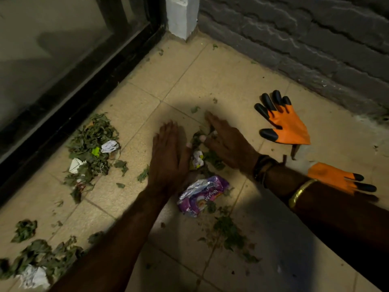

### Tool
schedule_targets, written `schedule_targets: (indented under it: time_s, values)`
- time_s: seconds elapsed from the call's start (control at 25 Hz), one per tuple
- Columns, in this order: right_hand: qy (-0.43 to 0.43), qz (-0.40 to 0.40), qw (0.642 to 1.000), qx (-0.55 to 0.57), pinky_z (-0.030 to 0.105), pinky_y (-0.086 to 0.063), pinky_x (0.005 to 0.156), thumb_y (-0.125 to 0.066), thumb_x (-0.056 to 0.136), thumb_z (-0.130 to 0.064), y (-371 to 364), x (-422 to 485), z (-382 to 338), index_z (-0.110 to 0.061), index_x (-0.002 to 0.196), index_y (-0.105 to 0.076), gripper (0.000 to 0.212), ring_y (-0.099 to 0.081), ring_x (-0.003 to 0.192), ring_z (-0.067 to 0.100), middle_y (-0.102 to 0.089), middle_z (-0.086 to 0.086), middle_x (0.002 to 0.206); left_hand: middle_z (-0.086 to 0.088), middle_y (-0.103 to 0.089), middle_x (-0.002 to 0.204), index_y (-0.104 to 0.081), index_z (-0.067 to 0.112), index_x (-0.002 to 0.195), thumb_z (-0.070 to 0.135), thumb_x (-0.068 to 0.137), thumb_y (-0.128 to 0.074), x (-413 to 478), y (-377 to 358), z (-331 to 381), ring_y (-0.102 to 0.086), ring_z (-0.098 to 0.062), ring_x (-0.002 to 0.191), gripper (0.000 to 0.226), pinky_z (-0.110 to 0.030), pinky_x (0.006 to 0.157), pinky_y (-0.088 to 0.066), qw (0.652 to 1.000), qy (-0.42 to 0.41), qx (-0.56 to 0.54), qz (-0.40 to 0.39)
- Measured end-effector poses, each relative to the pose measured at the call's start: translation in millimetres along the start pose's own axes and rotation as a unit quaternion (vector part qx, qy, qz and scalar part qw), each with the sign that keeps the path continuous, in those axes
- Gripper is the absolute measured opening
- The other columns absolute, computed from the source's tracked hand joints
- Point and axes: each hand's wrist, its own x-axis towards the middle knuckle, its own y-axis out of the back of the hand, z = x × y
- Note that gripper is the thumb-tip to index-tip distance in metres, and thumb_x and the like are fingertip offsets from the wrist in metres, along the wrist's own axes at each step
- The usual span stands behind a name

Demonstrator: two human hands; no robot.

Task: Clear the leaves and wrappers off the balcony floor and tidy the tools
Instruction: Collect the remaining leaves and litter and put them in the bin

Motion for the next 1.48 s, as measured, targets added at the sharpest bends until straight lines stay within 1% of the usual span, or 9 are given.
schedule_targets:
  time_s: [0.16, 0.32, 0.44, 0.64, 0.84, 1.0, 1.2, 1.36, 1.48]
  values:
    - [-0.03, 0.152, 0.988, 0.005, 0.037, -0.024, 0.125, -0.045, 0.106, -0.03, 20, 27, 15, -0.012, 0.157, -0.035, 0.055, -0.031, 0.151, 0.02, -0.034, 0.009, 0.163, -0.011, -0.01, 0.167, -0.015, 0.008, 0.159, 0.043, 0.098, -0.029, 70, -1, -1, -0.004, -0.023, 0.155, 0.072, -0.036, 0.123, 0.003, 0.995, -0.004, 0.016, -0.097]
    - [-0.041, -0.041, 0.994, -0.093, 0.039, 0.002, 0.128, -0.037, 0.11, -0.03, 20, 54, 27, -0.01, 0.16, -0.022, 0.056, -0.006, 0.157, 0.025, -0.011, 0.011, 0.169, -0.009, -0.01, 0.168, -0.014, 0.01, 0.16, 0.042, 0.095, -0.021, 111, -17, 7, 0.0, -0.025, 0.156, 0.072, -0.045, 0.123, 0.009, 0.982, -0.035, 0.082, -0.165]
    - [0.078, -0.035, 0.991, -0.104, 0.051, -0.009, 0.127, -0.033, 0.105, -0.038, -3, 11, 35, 0.0, 0.154, -0.034, 0.062, -0.02, 0.154, 0.034, -0.026, 0.02, 0.163, -0.012, -0.022, 0.165, -0.023, 0.006, 0.158, 0.043, 0.098, -0.02, 77, -10, -1, -0.013, -0.024, 0.155, 0.07, -0.045, 0.125, 0.003, 0.97, -0.138, 0.083, -0.183]
    - [0.107, -0.062, 0.989, -0.077, 0.04, -0.009, 0.128, -0.03, 0.108, -0.042, -35, -105, 8, -0.005, 0.155, -0.037, 0.06, -0.022, 0.155, 0.022, -0.028, 0.01, 0.164, -0.014, -0.027, 0.163, -0.028, 0.0, 0.155, 0.042, 0.104, -0.031, -52, 18, -11, -0.018, -0.024, 0.154, 0.066, -0.049, 0.125, -0.012, 0.937, -0.26, 0.076, -0.22]
    - [-0.15, 0.132, 0.98, 0.001, 0.037, -0.011, 0.128, -0.031, 0.104, -0.045, -38, -170, -6, -0.015, 0.157, -0.037, 0.061, -0.018, 0.155, 0.014, -0.028, 0.001, 0.166, -0.009, -0.03, 0.163, -0.038, 0.008, 0.153, 0.043, 0.105, -0.025, -120, 43, -26, -0.016, -0.022, 0.155, 0.061, -0.05, 0.125, -0.013, 0.986, -0.07, 0.101, -0.11]
    - [-0.063, 0.086, 0.992, 0.073, 0.042, -0.009, 0.128, -0.034, 0.106, -0.034, -88, -195, -39, -0.015, 0.159, -0.03, 0.056, -0.013, 0.156, 0.013, -0.021, 0.001, 0.167, -0.009, -0.024, 0.165, -0.03, 0.008, 0.156, 0.048, 0.104, -0.018, -151, 30, 5, -0.014, -0.022, 0.155, 0.067, -0.05, 0.124, -0.012, 0.982, -0.087, 0.099, -0.134]
    - [-0.219, 0.238, 0.942, 0.094, 0.049, -0.01, 0.127, -0.032, 0.103, -0.046, -93, -206, -42, -0.007, 0.157, -0.033, 0.067, -0.015, 0.156, 0.021, -0.025, 0.011, 0.166, -0.012, -0.019, 0.166, -0.027, 0.011, 0.157, 0.049, 0.105, -0.019, -218, 72, -6, -0.008, -0.025, 0.155, 0.065, -0.047, 0.126, 0.0, 0.976, 0.179, 0.12, 0.034]
    - [-0.049, 0.212, 0.976, -0.019, 0.055, -0.025, 0.121, -0.045, 0.107, -0.036, -139, -200, -73, 0.0, 0.156, -0.029, 0.063, -0.024, 0.154, 0.032, -0.027, 0.021, 0.164, -0.013, -0.014, 0.167, -0.025, 0.009, 0.157, 0.052, 0.103, -0.02, -223, 54, 6, -0.002, -0.027, 0.156, 0.07, -0.056, 0.124, -0.006, 0.977, 0.166, 0.134, -0.022]
    - [-0.01, 0.213, 0.971, 0.104, 0.046, -0.033, 0.121, -0.052, 0.105, -0.027, -131, -176, -86, -0.005, 0.155, -0.036, 0.057, -0.036, 0.15, 0.027, -0.037, 0.015, 0.161, -0.008, -0.013, 0.167, -0.022, 0.014, 0.158, 0.045, 0.106, -0.03, -217, 69, 6, 0.001, -0.021, 0.156, 0.061, -0.047, 0.126, 0.002, 0.983, 0.147, 0.083, 0.075]
